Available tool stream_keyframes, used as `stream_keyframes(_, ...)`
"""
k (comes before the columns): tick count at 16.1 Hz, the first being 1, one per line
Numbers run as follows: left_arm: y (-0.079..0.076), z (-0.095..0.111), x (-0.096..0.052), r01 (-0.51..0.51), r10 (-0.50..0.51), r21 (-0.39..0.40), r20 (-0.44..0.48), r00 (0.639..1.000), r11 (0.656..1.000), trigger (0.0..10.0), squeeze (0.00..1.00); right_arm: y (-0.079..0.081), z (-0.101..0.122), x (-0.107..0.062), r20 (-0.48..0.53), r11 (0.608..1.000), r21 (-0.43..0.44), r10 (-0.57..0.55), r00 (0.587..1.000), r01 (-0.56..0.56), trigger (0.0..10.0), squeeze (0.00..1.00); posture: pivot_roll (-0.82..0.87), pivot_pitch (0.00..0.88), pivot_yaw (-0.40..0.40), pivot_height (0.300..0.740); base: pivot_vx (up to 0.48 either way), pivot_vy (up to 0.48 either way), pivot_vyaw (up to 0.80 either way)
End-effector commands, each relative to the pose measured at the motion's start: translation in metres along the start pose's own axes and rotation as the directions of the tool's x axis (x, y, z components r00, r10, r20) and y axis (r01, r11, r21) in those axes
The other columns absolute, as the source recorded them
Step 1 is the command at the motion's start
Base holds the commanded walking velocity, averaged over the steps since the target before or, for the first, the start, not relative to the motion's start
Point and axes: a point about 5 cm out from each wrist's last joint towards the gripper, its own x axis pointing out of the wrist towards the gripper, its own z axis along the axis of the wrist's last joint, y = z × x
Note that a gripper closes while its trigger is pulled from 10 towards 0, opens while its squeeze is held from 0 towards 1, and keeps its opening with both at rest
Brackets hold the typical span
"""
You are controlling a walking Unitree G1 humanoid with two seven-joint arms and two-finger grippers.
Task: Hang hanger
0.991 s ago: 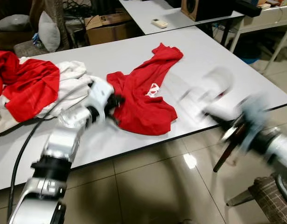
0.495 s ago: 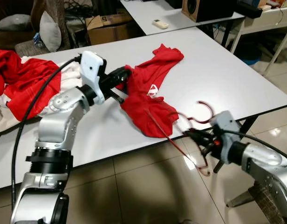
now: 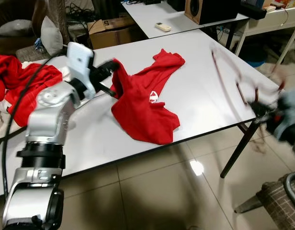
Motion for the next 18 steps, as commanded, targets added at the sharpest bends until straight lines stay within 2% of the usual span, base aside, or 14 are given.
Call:
stream_keyframes(1, -0.006, 0.007, 0.010, 0.051, -0.050, 0.065, -0.008, 0.999, 0.997, 0.0, 0.00, 0.022, 0.010, -0.002, 0.060, 0.986, -0.009, 0.166, 0.984, -0.166, 10.0, 0.00, -0.18, 0.000, 0.125, 0.740, 0.000, 0.000, 0.00)
stream_keyframes(2, -0.012, 0.019, 0.021, 0.106, -0.107, 0.021, 0.042, 0.993, 0.994, 0.0, 0.00, 0.039, 0.013, -0.003, 0.082, 0.961, 0.000, 0.275, 0.958, -0.276, 10.0, 0.00, -0.18, 0.000, 0.130, 0.740, 0.000, 0.000, 0.00)
stream_keyframes(3, -0.007, 0.034, 0.029, 0.095, -0.089, -0.053, 0.107, 0.990, 0.994, 0.0, 0.00, 0.051, 0.011, -0.002, 0.077, 0.941, -0.006, 0.337, 0.938, -0.338, 10.0, 0.00, -0.18, 0.000, 0.139, 0.740, 0.000, 0.000, 0.00)
stream_keyframes(5, 0.013, 0.059, 0.035, -0.025, 0.044, -0.105, 0.181, 0.983, 0.994, 0.0, 0.00, 0.062, 0.005, -0.004, 0.056, 0.921, -0.008, 0.389, 0.920, -0.389, 10.0, 0.00, -0.18, 0.000, 0.153, 0.740, 0.000, 0.000, 0.00)
stream_keyframes(6, 0.024, 0.080, 0.035, -0.023, 0.117, -0.297, 0.303, 0.946, 0.955, 0.0, 0.00, 0.066, 0.002, -0.008, 0.048, 0.914, 0.003, 0.405, 0.913, -0.406, 10.0, 0.00, -0.18, 0.000, 0.160, 0.740, 0.000, 0.000, 0.00)
stream_keyframes(7, 0.029, 0.078, 0.035, -0.067, 0.144, -0.275, 0.270, 0.952, 0.959, 0.0, 0.00, 0.066, 0.000, -0.010, 0.033, 0.917, 0.006, 0.399, 0.916, -0.400, 10.0, 0.00, -0.18, 0.000, 0.160, 0.740, 0.000, 0.000, 0.00)
stream_keyframes(8, 0.026, 0.049, 0.039, -0.115, 0.115, -0.012, 0.066, 0.991, 0.993, 0.0, 0.00, 0.065, -0.003, -0.011, 0.021, 0.920, 0.008, 0.391, 0.920, -0.391, 10.0, 0.00, -0.18, 0.000, 0.165, 0.740, 0.000, 0.000, 0.00)
stream_keyframes(9, 0.022, 0.015, 0.039, -0.109, 0.111, 0.025, -0.087, 0.990, 0.994, 0.0, 0.00, 0.066, -0.006, -0.013, 0.007, 0.918, 0.006, 0.396, 0.918, -0.396, 10.0, 0.00, -0.19, 0.001, 0.170, 0.740, 0.000, 0.000, 0.00)
stream_keyframes(10, 0.019, 0.007, 0.039, -0.102, 0.107, 0.043, -0.122, 0.987, 0.994, 0.0, 0.00, 0.066, -0.007, -0.014, -0.006, 0.916, 0.000, 0.402, 0.916, -0.402, 10.0, 0.00, -0.19, 0.004, 0.174, 0.740, 0.000, 0.000, 0.00)
stream_keyframes(12, 0.013, 0.014, 0.044, -0.082, 0.082, 0.001, -0.066, 0.994, 0.997, 0.0, 0.00, 0.070, -0.010, -0.016, -0.036, 0.902, -0.005, 0.431, 0.902, -0.431, 10.0, 0.00, -0.19, 0.002, 0.171, 0.740, 0.000, 0.000, 0.00)
stream_keyframes(14, 0.005, 0.026, 0.049, -0.003, 0.004, 0.035, -0.015, 1.000, 0.999, 0.0, 0.00, 0.080, -0.012, -0.011, -0.048, 0.881, -0.002, 0.472, 0.880, -0.472, 10.0, 0.00, -0.19, 0.000, 0.168, 0.740, 0.000, 0.000, 0.00)
stream_keyframes(16, 0.001, 0.032, 0.051, 0.026, -0.026, 0.026, 0.014, 1.000, 0.999, 0.0, 0.00, 0.081, -0.015, -0.007, -0.056, 0.884, -0.001, 0.467, 0.883, -0.467, 10.0, 0.00, -0.19, 0.000, 0.166, 0.740, 0.000, 0.000, 0.00)
stream_keyframes(17, -0.007, 0.049, 0.052, 0.102, -0.099, -0.023, 0.111, 0.989, 0.994, 0.0, 0.00, 0.085, -0.018, -0.003, -0.078, 0.880, -0.004, 0.473, 0.878, -0.475, 10.0, 0.00, -0.19, 0.000, 0.164, 0.740, 0.000, 0.000, 0.00)
stream_keyframes(18, -0.009, 0.057, 0.052, 0.126, -0.119, -0.039, 0.148, 0.982, 0.991, 0.0, 0.00, 0.085, -0.020, -0.002, -0.093, 0.879, -0.003, 0.475, 0.875, -0.477, 10.0, 0.00, -0.19, 0.000, 0.164, 0.740, 0.000, 0.000, 0.00)
